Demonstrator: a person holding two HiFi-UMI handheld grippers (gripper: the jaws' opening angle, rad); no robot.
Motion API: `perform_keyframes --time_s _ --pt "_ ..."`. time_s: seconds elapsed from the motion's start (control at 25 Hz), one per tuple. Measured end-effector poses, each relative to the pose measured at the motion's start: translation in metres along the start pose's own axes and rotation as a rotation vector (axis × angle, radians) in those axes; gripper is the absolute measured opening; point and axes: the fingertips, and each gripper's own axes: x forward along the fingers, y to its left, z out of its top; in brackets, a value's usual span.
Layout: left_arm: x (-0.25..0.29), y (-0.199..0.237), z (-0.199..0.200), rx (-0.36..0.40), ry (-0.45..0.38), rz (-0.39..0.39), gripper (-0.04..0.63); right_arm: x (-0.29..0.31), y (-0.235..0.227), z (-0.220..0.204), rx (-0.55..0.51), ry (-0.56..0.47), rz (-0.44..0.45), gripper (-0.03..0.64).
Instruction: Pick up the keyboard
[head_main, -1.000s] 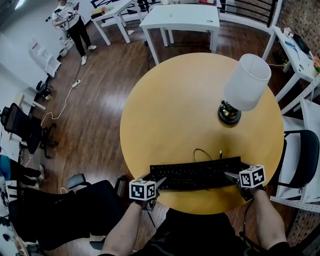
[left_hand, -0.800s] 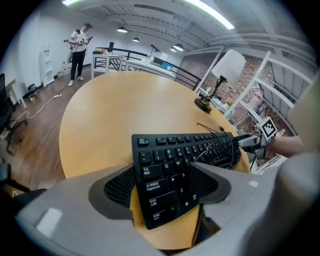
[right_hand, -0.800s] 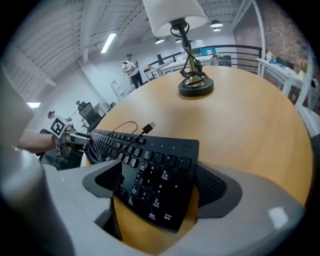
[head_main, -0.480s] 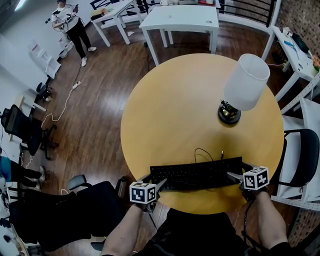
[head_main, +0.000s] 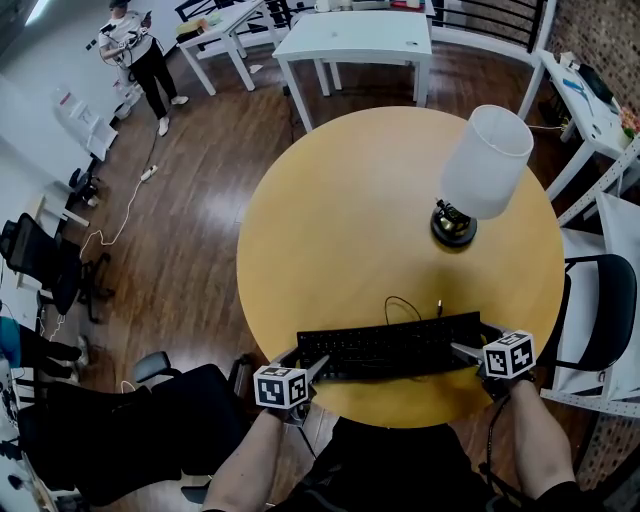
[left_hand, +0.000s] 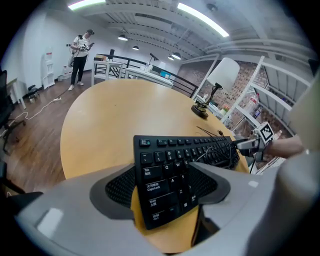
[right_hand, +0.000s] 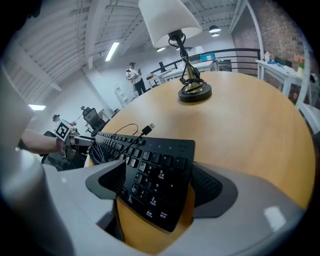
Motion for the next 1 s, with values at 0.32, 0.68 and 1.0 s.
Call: perform_keyframes --time_s 0.32,0.68,1.0 --pt "0.002 0.003 -0.008 -0.022 0.035 0.021 0.31 0.01 -0.016 -0.008 -0.056 0.101 -0.079 0.342" --pt "0.004 0.003 -0.007 -0.029 0.075 0.072 0.303 0.018 -0.006 -0.007 -0.014 0.144 -0.13 0.502" --pt "0.006 0.002 -0.011 -0.052 0.12 0.088 0.304 0.014 -0.013 -0.009 -0.029 0.155 -0.178 0.405"
